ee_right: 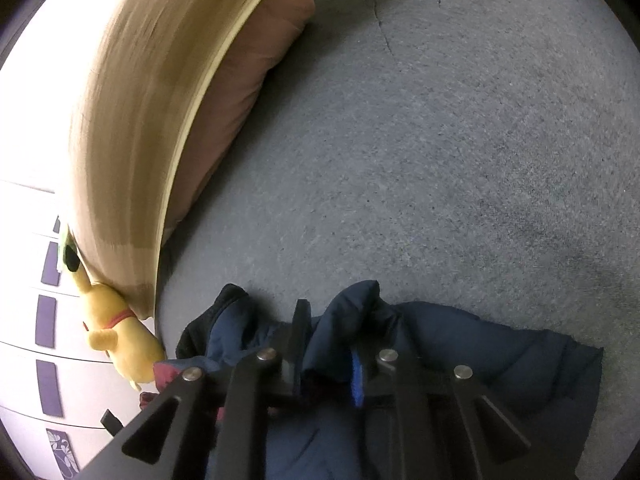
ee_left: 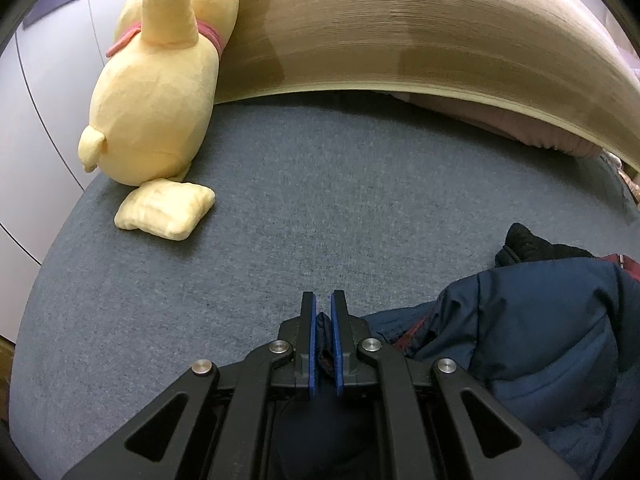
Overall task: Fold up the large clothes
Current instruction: 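Open both grippers and release the jacket edge, then press the folded jacket flat near the red-lined collar with both grippers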
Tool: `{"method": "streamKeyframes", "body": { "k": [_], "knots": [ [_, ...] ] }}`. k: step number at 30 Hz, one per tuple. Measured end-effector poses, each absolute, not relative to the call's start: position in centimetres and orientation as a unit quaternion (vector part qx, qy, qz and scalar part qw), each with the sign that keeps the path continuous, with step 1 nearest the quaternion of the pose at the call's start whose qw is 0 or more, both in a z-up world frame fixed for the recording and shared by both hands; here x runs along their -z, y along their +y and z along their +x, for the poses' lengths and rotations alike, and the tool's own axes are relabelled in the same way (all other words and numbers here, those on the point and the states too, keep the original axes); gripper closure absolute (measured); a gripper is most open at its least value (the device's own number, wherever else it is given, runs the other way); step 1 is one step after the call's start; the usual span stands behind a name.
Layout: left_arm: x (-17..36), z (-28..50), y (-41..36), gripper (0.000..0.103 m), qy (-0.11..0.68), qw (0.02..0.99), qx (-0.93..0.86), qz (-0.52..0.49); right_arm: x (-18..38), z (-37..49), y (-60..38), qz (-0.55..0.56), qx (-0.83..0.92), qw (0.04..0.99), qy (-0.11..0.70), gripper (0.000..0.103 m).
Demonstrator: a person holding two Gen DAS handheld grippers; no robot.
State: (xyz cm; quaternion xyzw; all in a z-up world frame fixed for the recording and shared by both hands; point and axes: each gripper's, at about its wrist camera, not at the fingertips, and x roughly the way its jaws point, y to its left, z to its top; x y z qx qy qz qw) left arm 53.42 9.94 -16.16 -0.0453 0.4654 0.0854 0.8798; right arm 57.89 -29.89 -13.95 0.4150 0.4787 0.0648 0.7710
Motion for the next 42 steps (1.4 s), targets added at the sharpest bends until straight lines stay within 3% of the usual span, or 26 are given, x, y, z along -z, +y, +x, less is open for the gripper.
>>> {"method": "streamKeyframes", "body": {
  "k": [4, 5, 6, 7, 8, 9, 10, 12, 15, 19, 24, 28, 30, 32, 35, 36, 38, 42],
  "knots": [
    [15.8, 53.3, 10.3, 0.094, 0.463, 0.881, -0.082, -0.053, 13.5, 58.2, -30.2, 0.417, -0.071, 0.768, 0.480, 0.073],
    [15.8, 53.3, 10.4, 0.093, 0.463, 0.881, -0.081, -0.055, 13.3, 58.3, -30.3, 0.424, -0.076, 0.766, 0.477, 0.055],
    [15.7, 53.3, 10.5, 0.092, 0.462, 0.882, -0.079, -0.059, 12.8, 58.4, -30.6, 0.433, -0.086, 0.765, 0.469, 0.017],
    [15.6, 53.2, 10.7, 0.090, 0.457, 0.884, -0.074, -0.067, 12.4, 58.3, -30.8, 0.443, -0.098, 0.765, 0.457, 0.005],
    [15.4, 53.1, 10.8, 0.087, 0.454, 0.885, -0.075, -0.069, 11.8, 58.2, -31.0, 0.444, -0.100, 0.771, 0.447, 0.000],
    [15.0, 53.0, 11.1, 0.074, 0.449, 0.887, -0.079, -0.071, 11.0, 58.1, -31.1, 0.435, -0.096, 0.778, 0.442, 0.000],
    [14.6, 52.9, 11.5, 0.054, 0.446, 0.888, -0.081, -0.075, 10.4, 58.0, -31.1, 0.430, -0.097, 0.784, 0.438, 0.000],
    [13.1, 52.0, 12.7, 0.041, 0.423, 0.898, -0.077, -0.095, 9.1, 57.6, -31.6, 0.426, -0.099, 0.793, 0.425, 0.000],
    [10.7, 50.3, 14.9, 0.034, 0.377, 0.915, -0.093, -0.113, 7.2, 56.6, -32.2, 0.383, -0.094, 0.824, 0.406, 0.000],
    [10.2, 48.6, 14.8, 0.034, 0.368, 0.923, -0.048, -0.100, 6.7, 56.0, -30.8, 0.289, -0.097, 0.859, 0.412, 0.000],
    [11.5, 48.2, 8.0, 0.034, 0.377, 0.926, 0.020, 0.013, 9.0, 57.2, -26.6, 0.149, -0.076, 0.874, 0.456, 0.000],
    [12.7, 49.4, 4.9, 0.034, 0.385, 0.921, 0.014, 0.063, 10.2, 58.0, -26.0, 0.137, -0.072, 0.870, 0.469, 0.002],
    [13.8, 50.3, 3.9, 0.034, 0.404, 0.911, 0.001, 0.084, 10.5, 58.4, -26.0, 0.125, -0.058, 0.868, 0.478, 0.031],
    [14.8, 51.2, 4.0, 0.034, 0.424, 0.901, -0.016, 0.094, 10.7, 58.9, -25.9, 0.113, -0.037, 0.866, 0.485, 0.049],
    [17.1, 52.6, 4.2, 0.031, 0.466, 0.878, -0.038, 0.098, 11.6, 59.5, -25.7, 0.092, -0.013, 0.863, 0.496, 0.046],
    [17.4, 52.8, 4.1, 0.031, 0.467, 0.877, -0.044, 0.107, 12.2, 59.8, -25.3, 0.081, -0.004, 0.858, 0.507, 0.036],
    [17.4, 53.0, 3.8, 0.031, 0.469, 0.873, -0.052, 0.123, 12.3, 59.9, -25.2, 0.072, 0.021, 0.859, 0.506, 0.026],
    [15.3, 51.8, 4.2, 0.032, 0.451, 0.881, -0.072, 0.119, 9.1, 57.8, -25.8, 0.064, 0.040, 0.885, 0.459, 0.026]
  ]
}}
